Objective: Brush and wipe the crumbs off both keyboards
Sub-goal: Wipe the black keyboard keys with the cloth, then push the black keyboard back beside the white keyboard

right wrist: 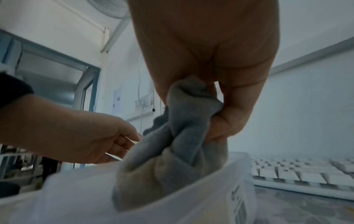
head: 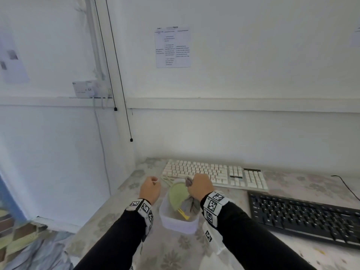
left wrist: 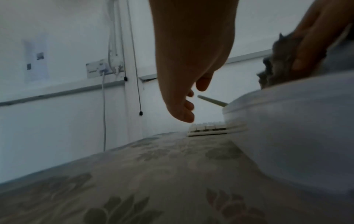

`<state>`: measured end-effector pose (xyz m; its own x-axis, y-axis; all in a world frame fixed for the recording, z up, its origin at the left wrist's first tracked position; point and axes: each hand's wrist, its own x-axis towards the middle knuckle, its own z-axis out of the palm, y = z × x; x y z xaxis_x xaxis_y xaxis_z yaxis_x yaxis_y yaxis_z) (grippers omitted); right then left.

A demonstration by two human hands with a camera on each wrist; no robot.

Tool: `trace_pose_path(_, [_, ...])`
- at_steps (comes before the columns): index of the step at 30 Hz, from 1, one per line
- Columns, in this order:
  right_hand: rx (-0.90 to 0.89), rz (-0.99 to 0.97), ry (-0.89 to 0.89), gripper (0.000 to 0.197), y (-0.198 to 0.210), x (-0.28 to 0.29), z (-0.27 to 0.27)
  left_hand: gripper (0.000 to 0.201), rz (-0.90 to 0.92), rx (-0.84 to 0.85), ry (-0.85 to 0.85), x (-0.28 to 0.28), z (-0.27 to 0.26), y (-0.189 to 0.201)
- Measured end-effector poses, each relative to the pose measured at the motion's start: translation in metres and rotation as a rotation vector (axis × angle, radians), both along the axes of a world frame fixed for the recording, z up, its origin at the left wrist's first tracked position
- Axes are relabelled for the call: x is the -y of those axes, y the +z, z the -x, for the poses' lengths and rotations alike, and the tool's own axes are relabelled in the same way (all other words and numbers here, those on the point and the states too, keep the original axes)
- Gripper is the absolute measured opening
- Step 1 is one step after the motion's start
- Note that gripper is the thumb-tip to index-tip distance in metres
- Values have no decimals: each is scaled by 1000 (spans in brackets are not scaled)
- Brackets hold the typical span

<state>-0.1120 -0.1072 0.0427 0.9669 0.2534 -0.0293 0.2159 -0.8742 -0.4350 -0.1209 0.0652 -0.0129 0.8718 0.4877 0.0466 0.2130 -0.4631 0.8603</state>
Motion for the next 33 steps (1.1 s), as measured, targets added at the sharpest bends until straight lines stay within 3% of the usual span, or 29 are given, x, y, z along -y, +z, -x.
trace_pose_path(2, [12,130,19,15,-4,-8,1,18,73,-127,-90,-6,-7,-12])
trace_pose_path(7, [14,366,50,27,-17,-25,-1,30,-100,-222,-335,2,-13,-19])
trace_pose_path(13, [-8,519,149,25,-27,-34,-2,26,-64,-215,-331,5,-19,-23])
trace_pose_path(21, [35,459,104,33,-30,-22,2,31,-37,-212,-273,9,-17,-22])
trace_pose_path(25, [-109,217,160,39,-30,-7,5,25,-46,-143,-284,11,-15,-23])
trace_pose_path(29, [-95,-58,186,50,-25,28,6,27,12,-133,-276,15,-7,-20])
trace_pose_path(31, [-104,-87,192,51,-23,55,5,25,-17,-154,-216,17,-3,-18])
trace_pose_path(33, [-103,-87,185,50,-20,86,4,28,-29,-164,-51,23,3,-13])
